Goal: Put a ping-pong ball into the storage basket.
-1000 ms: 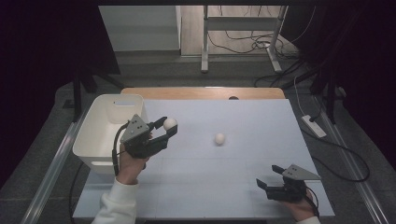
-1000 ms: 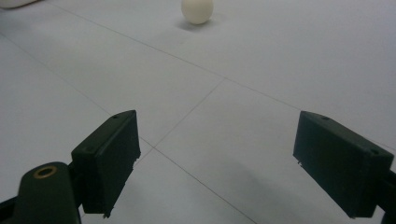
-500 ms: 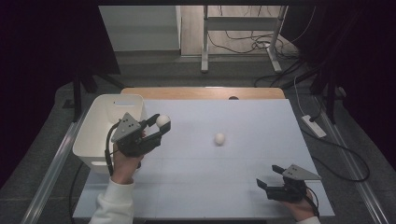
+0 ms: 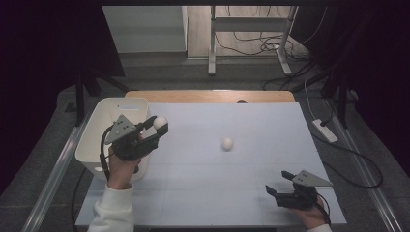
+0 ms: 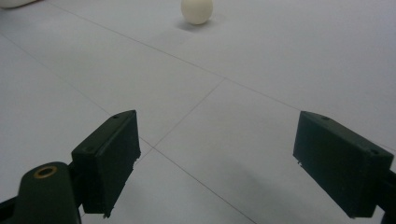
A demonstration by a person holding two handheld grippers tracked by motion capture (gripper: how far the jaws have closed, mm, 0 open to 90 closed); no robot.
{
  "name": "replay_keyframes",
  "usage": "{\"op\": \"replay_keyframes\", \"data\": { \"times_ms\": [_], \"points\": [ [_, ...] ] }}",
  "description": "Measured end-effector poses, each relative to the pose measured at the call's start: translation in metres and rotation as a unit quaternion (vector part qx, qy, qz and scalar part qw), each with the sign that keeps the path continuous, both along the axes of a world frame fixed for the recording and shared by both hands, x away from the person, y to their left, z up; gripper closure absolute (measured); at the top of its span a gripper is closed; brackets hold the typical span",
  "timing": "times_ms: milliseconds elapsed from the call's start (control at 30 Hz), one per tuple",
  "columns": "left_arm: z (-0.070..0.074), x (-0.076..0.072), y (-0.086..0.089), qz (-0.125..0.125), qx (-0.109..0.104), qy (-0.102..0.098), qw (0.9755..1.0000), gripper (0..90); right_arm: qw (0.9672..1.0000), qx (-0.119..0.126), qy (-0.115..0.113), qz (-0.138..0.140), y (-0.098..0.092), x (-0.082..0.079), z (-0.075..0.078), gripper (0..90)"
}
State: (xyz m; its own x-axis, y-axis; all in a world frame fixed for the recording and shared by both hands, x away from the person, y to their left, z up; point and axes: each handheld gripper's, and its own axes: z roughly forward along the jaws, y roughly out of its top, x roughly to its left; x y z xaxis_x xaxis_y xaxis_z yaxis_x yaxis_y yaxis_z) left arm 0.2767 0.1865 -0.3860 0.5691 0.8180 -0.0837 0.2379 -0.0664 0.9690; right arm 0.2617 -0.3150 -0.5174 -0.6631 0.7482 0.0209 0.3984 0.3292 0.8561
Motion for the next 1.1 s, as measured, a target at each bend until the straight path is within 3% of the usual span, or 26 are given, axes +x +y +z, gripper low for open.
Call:
{"op": "replay_keyframes", "data": {
  "times_ms": [800, 1100],
  "points": [
    [0.001, 0.007, 0.013, 0.029, -0.004, 0.010, 0.9995, 50.8, 1.0000, 0.002, 0.001, -0.003, -0.001, 0.000, 0.001, 14.8],
    [0.008, 0.015, 0.026, 0.058, -0.001, 0.018, 0.9982, 50.8, 1.0000, 0.001, -0.001, -0.004, -0.002, 0.000, 0.002, 14.8]
  ]
}}
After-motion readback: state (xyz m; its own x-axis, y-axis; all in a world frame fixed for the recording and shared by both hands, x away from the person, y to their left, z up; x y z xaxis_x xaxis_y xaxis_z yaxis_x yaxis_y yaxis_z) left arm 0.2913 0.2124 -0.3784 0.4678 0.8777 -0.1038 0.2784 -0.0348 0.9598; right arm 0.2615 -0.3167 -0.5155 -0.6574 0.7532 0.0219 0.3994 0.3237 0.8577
